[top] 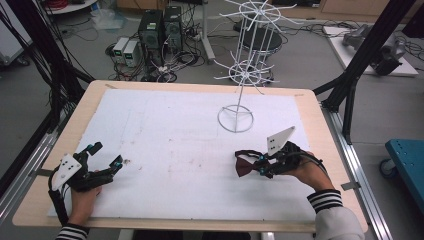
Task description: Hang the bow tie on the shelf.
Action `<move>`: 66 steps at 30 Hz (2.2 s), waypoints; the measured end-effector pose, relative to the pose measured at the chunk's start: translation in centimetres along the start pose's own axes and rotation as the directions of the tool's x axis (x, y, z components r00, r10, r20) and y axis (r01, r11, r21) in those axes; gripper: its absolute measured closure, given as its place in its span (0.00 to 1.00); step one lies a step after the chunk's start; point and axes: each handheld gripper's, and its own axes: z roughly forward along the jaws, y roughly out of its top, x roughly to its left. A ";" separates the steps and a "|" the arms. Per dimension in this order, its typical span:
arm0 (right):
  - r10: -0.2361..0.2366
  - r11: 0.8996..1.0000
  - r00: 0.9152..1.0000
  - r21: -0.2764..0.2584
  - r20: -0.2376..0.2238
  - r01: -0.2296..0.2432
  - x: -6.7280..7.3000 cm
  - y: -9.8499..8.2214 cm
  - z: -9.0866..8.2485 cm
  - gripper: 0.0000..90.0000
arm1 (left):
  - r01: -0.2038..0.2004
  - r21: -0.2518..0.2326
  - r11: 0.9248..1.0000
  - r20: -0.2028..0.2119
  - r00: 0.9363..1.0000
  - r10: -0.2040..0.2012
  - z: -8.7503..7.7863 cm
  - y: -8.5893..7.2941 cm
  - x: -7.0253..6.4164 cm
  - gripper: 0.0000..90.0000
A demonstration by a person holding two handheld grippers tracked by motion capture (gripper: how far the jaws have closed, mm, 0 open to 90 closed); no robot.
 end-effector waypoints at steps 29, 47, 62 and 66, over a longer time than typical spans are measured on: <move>0.382 0.814 0.883 -0.551 0.274 -0.181 0.1 -0.4 -4.3 0.84 | 0.004 0.000 1.000 0.000 1.000 -0.004 0.0 0.0 0.0 0.13; 0.600 0.687 0.691 -0.702 0.403 -0.187 0.1 -1.1 -6.1 0.84 | 0.004 0.000 1.000 0.000 1.000 -0.004 0.0 0.0 0.0 0.13; 0.677 0.672 0.541 -0.718 0.499 -0.179 -1.4 -0.7 -8.3 0.84 | 0.003 0.001 1.000 0.000 1.000 -0.003 0.0 0.0 0.1 0.13; 0.689 0.668 0.511 -0.723 0.514 -0.175 -2.0 -0.3 -8.7 0.84 | 0.007 -0.001 1.000 -0.001 1.000 -0.007 0.0 0.0 0.1 0.13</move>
